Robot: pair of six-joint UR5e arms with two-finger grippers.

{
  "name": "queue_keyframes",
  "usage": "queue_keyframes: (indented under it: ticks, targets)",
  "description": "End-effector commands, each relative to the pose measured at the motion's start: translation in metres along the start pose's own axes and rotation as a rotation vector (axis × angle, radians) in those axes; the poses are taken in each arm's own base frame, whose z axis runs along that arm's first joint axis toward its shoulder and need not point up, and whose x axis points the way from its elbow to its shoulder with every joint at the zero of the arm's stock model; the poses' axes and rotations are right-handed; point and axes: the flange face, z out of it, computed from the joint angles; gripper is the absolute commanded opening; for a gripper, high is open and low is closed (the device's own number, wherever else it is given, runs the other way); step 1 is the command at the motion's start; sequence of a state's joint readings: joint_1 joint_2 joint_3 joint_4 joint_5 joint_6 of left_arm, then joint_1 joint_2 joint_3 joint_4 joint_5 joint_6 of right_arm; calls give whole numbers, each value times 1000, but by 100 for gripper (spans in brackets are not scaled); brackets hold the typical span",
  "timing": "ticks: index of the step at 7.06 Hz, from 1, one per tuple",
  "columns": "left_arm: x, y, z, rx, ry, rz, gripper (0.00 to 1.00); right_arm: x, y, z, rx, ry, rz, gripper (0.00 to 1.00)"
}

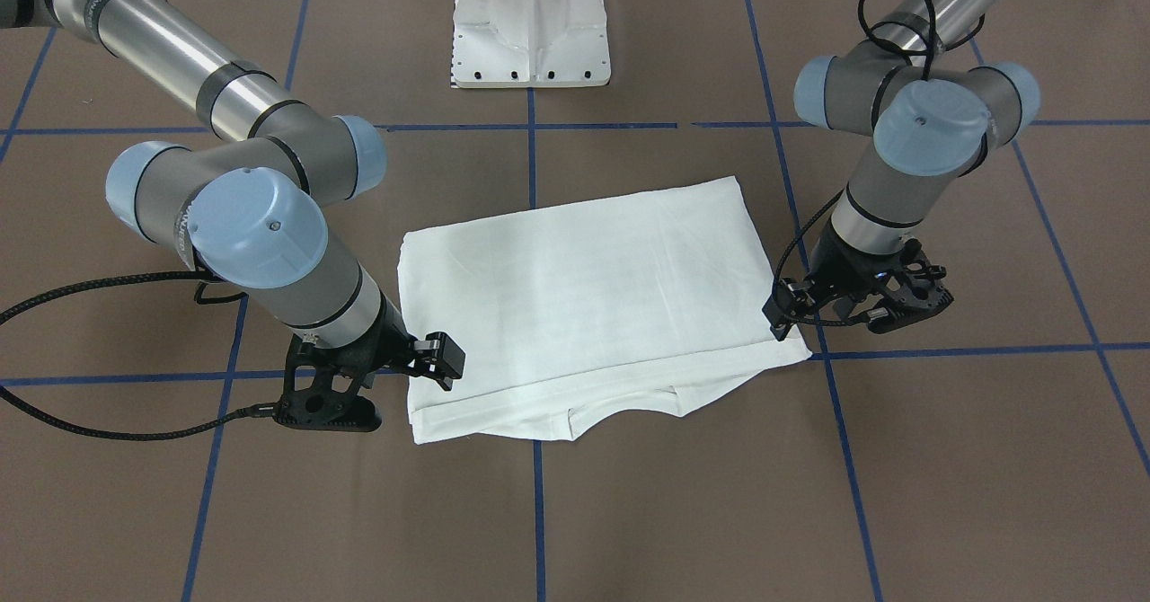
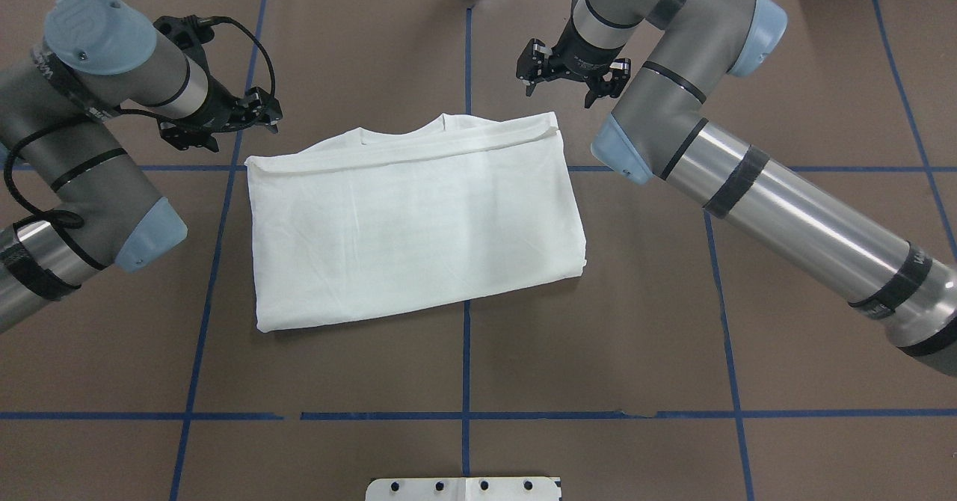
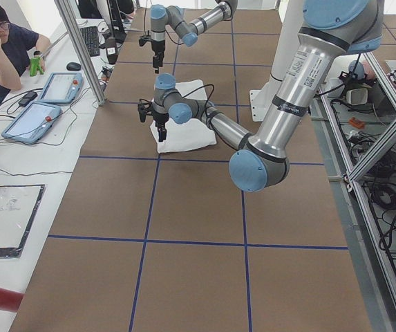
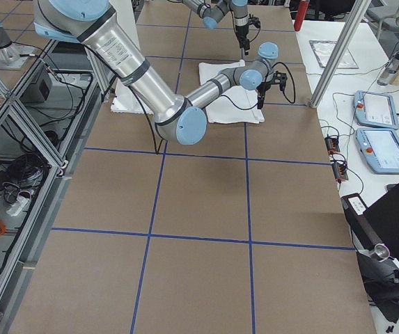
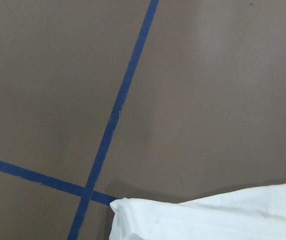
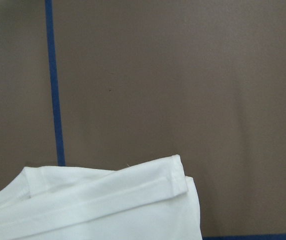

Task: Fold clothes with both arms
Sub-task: 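Move the right gripper to the folded shirt's near corner and grasp it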

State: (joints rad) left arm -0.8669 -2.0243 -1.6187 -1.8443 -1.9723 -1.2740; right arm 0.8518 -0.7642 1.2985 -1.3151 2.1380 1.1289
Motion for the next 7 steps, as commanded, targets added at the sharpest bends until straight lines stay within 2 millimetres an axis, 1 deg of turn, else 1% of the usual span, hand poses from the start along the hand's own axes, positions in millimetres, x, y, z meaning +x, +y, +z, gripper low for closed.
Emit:
queue_keyframes:
  ticks: [1, 2, 3, 4, 5, 7]
  targets:
    - [6, 5, -19, 9, 28, 12, 99, 40, 59, 6, -15, -2, -12, 100]
    - [7, 8, -27, 14, 42, 16, 99, 56, 108, 22, -15, 40, -24, 100]
    - [10, 9, -38, 19, 50, 17, 99, 63, 147, 35, -15, 83, -37, 100]
    - [12, 11, -41, 20, 51, 17, 99, 72, 173, 46, -35, 102, -24, 100]
    - [14, 13, -46, 26, 60, 20, 99, 66, 195, 62, -44, 117, -41, 100]
    - [15, 11, -49, 60, 55, 22, 99, 61, 212, 72, -68, 121, -61, 99]
